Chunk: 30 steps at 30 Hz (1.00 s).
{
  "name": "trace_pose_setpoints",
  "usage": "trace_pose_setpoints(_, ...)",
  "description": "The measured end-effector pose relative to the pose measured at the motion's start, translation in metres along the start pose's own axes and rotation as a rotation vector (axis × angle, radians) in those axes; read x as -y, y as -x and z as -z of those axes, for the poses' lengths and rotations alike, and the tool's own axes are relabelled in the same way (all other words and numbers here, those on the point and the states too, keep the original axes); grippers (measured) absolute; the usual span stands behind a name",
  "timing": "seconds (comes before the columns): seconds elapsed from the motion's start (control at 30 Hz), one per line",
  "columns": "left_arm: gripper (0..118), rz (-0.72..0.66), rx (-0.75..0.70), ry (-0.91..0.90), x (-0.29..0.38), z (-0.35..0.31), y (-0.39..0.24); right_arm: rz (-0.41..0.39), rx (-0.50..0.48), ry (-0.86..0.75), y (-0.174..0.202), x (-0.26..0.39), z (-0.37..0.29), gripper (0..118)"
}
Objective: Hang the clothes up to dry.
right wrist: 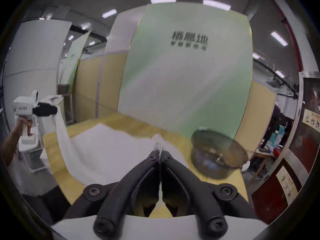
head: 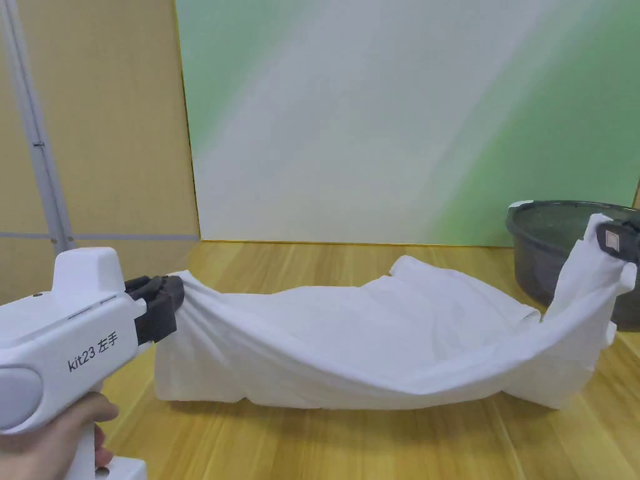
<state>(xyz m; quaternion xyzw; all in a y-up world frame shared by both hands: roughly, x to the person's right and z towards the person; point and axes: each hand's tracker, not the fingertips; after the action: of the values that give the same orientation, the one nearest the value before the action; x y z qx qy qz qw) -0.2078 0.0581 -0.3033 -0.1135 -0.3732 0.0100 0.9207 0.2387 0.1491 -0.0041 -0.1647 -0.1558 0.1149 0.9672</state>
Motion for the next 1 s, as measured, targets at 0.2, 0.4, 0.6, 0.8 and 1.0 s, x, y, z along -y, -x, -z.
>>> trace_pose_setpoints(0.2,0,0.043,0.075,0.227,0.031,0.01,-0.002,0.07,-0.183,0.451,0.008,0.054,0.037,1)
trace_pose_setpoints(0.4,0,0.143,0.096,0.478,0.067,0.022,-0.008,0.032,-0.272,0.662,0.032,0.105,0.067,1)
trace_pose_setpoints(0.6,8,0.166,0.056,0.632,0.083,0.034,-0.004,0.008,-0.325,0.798,0.043,0.135,0.077,2)
trace_pose_setpoints(0.8,83,0.223,0.061,0.623,0.085,0.031,0.002,0.089,-0.285,0.613,0.021,0.126,0.075,115)
trace_pose_setpoints(1.0,117,0.078,0.008,0.18,0.016,0.03,-0.02,0.186,-0.066,0.117,0.023,0.054,0.059,118)
